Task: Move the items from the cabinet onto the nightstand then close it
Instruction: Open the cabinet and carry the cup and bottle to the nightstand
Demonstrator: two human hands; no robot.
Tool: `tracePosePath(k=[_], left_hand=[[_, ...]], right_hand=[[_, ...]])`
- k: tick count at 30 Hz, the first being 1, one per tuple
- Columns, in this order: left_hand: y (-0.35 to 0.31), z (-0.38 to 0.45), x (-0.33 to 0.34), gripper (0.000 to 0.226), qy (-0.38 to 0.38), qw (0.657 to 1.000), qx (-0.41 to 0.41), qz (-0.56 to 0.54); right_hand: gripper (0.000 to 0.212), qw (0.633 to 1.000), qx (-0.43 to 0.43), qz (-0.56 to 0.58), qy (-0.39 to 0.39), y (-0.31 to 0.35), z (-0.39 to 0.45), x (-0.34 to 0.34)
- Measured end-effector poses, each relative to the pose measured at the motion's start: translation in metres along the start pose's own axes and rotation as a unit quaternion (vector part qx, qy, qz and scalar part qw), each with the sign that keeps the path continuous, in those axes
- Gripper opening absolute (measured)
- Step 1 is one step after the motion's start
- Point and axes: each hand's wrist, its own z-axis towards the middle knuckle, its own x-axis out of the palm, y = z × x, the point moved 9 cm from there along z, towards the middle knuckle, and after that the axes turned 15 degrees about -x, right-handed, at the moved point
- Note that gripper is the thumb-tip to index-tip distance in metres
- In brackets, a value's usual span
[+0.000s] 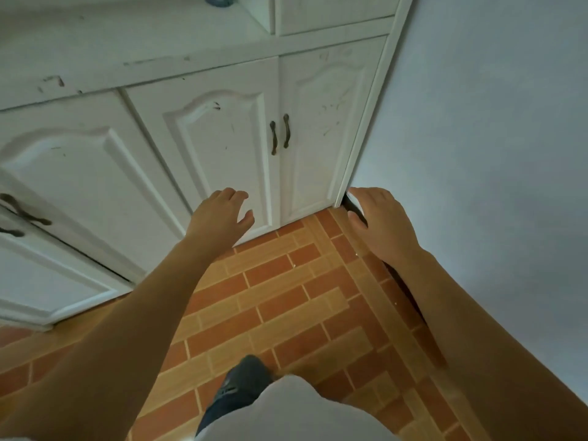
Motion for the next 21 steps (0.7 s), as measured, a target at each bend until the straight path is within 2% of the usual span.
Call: tracePosePath(k=[11, 21], left_hand=[[-0.028, 0.187, -0.015, 0.042, -0.023, 0.995, 0.092, -0.022], [-0.045, 0.322, -0.017, 0.042, 0.013, 0.984, 0.18, -0.003]], right_hand=[[0.043, 0.997, 0.044, 0.012, -0.064, -0.045, 0.137, -0.001], [0.041, 0.992, 0.095, -0.008, -0.082, -0.074, 0.262, 0.013]])
